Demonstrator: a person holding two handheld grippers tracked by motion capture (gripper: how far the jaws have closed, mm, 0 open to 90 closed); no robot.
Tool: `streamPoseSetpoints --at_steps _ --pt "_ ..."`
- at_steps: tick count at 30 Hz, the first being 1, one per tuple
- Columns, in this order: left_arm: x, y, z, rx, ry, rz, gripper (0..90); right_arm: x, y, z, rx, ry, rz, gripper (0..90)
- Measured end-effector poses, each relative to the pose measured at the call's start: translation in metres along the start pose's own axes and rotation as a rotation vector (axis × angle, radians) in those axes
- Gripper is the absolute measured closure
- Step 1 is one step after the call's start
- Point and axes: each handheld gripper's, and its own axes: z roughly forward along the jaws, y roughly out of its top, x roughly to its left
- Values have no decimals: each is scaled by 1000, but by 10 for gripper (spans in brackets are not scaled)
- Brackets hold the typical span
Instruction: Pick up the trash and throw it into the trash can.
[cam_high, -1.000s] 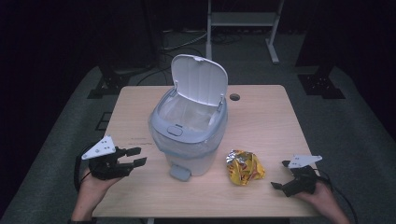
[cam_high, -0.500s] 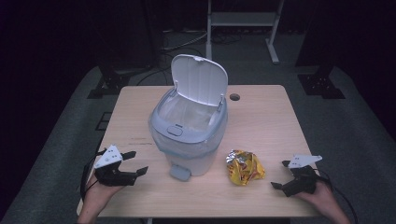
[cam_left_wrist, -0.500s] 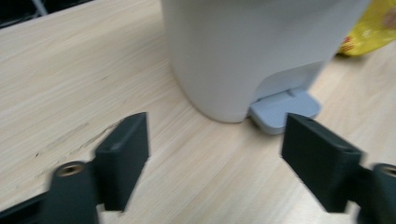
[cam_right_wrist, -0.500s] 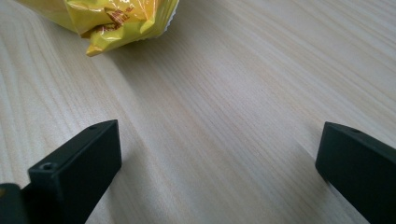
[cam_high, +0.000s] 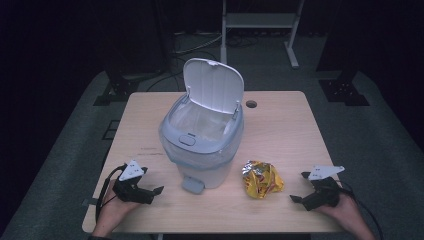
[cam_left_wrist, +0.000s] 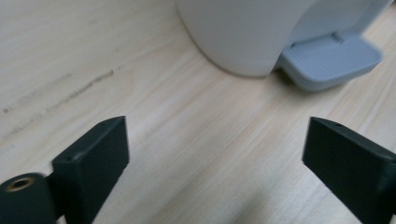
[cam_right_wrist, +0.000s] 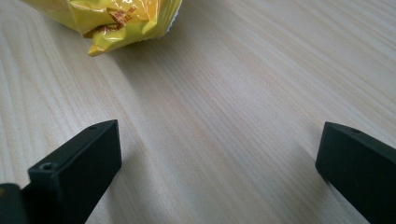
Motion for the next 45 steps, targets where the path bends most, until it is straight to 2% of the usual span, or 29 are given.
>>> streamPoseSetpoints --at_steps 11,13,14,17,20,23,26,37,45 --pt "2 -12 18 87 18 3 16 2 0 0 -2 -8 9 0" --pt "2 -15 22 93 8 -8 16 2 0 0 -2 -10 11 0" --pt "3 -17 24 91 -3 -18 2 3 0 0 -2 -11 11 0" --pt "4 -19 24 63 -5 -15 0 3 0 0 -4 -10 9 0" --pt "4 -19 24 62 -5 -15 0 4 0 0 0 -12 21 0" --pt "4 -19 24 62 -5 -15 0 3 3 -3 20 -8 53 0" --pt "4 -19 24 62 -5 -15 0 3 5 -5 17 -11 60 0" --pt "4 -19 24 62 -6 -15 0 10 15 -17 -13 -19 81 0" --pt "4 -19 24 61 -4 -17 0 16 27 -29 -65 -13 87 0"
